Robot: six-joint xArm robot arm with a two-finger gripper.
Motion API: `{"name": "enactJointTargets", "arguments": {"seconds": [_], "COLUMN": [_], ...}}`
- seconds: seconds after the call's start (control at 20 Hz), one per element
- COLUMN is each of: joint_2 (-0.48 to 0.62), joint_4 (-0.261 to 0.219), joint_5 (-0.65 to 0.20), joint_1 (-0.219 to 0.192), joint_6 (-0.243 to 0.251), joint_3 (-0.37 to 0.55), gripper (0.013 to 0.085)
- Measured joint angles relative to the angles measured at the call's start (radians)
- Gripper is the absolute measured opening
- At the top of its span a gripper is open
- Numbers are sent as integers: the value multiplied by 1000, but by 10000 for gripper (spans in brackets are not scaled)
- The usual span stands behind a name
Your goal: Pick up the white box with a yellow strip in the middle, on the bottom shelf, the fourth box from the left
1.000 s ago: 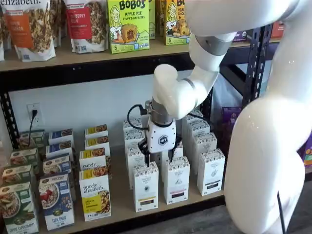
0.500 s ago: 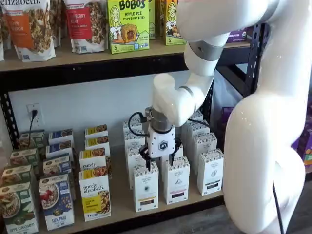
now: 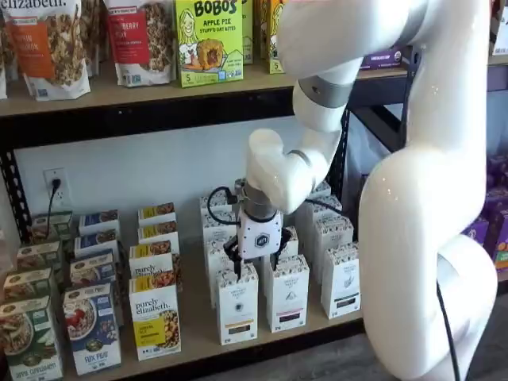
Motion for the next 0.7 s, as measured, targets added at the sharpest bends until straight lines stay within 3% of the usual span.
{"name": "enactJointTargets", "arguments": {"seconds": [0.15,0.4,0.7], "joint_2": [48,113,187], "joint_4": [-16,13,-3], "joint_5": [-18,-46,-49], "joint_1": [-9,-16,-23], "joint_6": [7,-28,-19], "joint_3": [-36,-84,-149], "gripper": [850,850,850]}}
